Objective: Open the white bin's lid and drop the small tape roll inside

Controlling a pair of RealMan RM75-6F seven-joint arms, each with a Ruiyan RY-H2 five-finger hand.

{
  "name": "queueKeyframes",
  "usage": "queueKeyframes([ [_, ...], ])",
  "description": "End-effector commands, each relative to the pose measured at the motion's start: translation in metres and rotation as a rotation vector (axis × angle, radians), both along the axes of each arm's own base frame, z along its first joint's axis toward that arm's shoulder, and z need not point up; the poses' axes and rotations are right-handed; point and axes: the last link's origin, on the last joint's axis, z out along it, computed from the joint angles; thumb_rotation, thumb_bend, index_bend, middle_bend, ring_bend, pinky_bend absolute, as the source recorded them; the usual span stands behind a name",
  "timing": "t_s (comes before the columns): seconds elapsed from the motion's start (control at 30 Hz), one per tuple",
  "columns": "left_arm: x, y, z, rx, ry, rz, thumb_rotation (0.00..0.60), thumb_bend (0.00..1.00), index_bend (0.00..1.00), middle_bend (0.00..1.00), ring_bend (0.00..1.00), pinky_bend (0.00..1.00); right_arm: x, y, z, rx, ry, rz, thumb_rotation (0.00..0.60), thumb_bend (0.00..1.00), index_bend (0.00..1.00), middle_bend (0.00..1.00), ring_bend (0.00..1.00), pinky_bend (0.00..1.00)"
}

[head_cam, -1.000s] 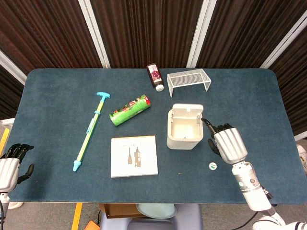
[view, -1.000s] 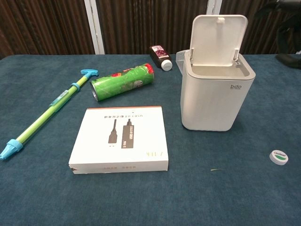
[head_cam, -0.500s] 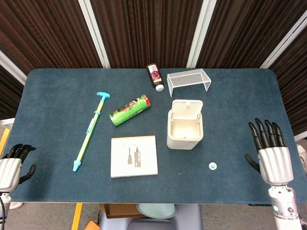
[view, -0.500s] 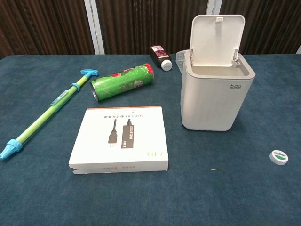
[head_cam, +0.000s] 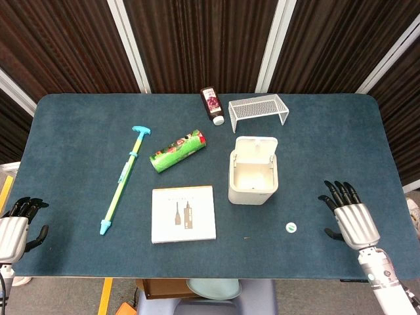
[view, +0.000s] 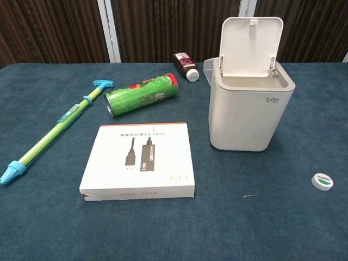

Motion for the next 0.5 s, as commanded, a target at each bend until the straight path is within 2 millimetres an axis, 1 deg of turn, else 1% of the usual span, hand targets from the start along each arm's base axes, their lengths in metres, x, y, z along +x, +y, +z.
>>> queueKeyframes([
  [0.03, 0.0, 0.0, 0.0, -0.001, 0.001, -0.001, 0.6, 0.38, 0.32, 0.25, 0.16, 0.47, -0.005, -0.011, -0.012, 0.058, -0.027, -0.013, 0.6, 0.11, 0.45, 0.14, 0.07, 0.16],
  [0.37, 0.0, 0.0, 0.0, -0.001, -0.001, -0.002, 0.6, 0.38, 0.33, 0.25, 0.16, 0.47, -0.019, -0.019, -0.037, 0.173, -0.027, -0.068, 0.6, 0.11, 0.51, 0.14, 0.06, 0.14],
  [0.5, 0.0, 0.0, 0.0, 0.001, -0.002, -0.003, 0.6, 0.38, 0.33, 0.25, 0.16, 0.47, -0.022, -0.024, -0.045, 0.193, -0.037, -0.072, 0.6, 0.11, 0.53, 0.14, 0.06, 0.13],
])
